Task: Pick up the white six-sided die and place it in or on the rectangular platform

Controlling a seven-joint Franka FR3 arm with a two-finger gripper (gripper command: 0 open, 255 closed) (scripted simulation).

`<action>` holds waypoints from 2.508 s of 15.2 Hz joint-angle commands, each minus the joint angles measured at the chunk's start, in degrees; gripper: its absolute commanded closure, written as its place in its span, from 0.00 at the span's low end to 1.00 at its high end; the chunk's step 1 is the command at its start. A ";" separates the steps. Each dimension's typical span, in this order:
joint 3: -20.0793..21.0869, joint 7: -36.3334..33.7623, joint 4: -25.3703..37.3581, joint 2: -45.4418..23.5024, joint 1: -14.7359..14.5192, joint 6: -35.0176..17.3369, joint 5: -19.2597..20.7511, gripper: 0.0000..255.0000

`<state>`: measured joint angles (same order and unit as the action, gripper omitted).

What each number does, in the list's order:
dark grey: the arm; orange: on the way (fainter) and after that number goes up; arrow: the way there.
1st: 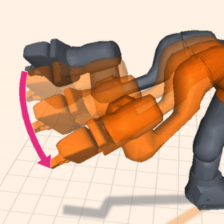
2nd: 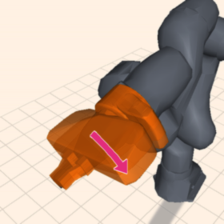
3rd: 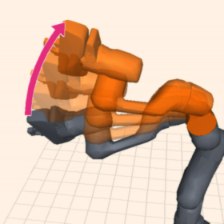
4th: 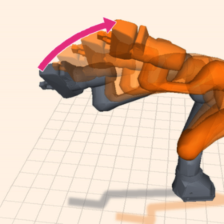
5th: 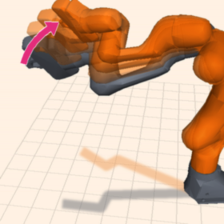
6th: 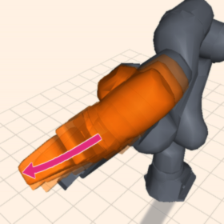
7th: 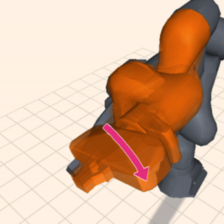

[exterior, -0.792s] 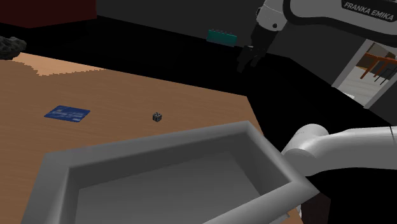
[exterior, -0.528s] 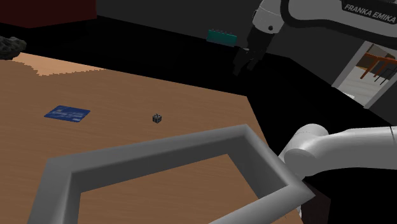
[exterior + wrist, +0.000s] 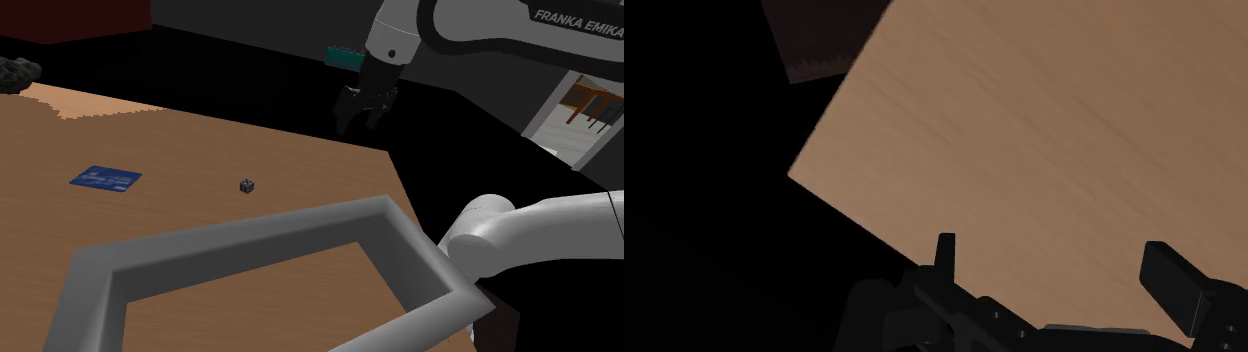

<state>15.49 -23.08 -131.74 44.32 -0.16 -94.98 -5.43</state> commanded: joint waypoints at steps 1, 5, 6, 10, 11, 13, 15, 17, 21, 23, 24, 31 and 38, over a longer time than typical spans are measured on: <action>2.44 -3.90 0.68 -1.55 -0.13 -0.66 -2.09 0.00; 7.39 -11.41 3.04 -5.57 -0.12 -2.35 -5.65 0.00; 8.65 -13.28 3.80 -6.74 -0.03 -2.83 -6.41 0.00; 13.78 -20.83 7.55 -12.07 0.67 -4.94 -8.77 0.00; 15.08 -22.76 8.66 -13.58 0.90 -5.51 -9.14 0.00; 17.76 -26.67 11.08 -16.79 1.48 -6.68 -9.60 0.00; 20.55 -30.70 13.77 -20.29 2.20 -7.86 -9.61 0.00; 23.44 -34.91 16.74 -24.14 2.98 -9.06 -9.04 0.00; 25.99 -38.39 17.87 -27.61 3.45 -11.51 -8.12 0.00; 26.32 -38.44 16.55 -27.85 3.41 -13.05 -8.10 0.00; 26.49 -38.47 15.91 -28.00 3.39 -13.83 -8.08 0.00; 26.96 -38.60 14.32 -28.45 3.37 -15.83 -7.98 0.00; 26.98 -38.61 14.36 -28.53 3.40 -15.86 -7.93 1.00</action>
<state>42.17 -61.64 -117.16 16.15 3.35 -109.38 -13.20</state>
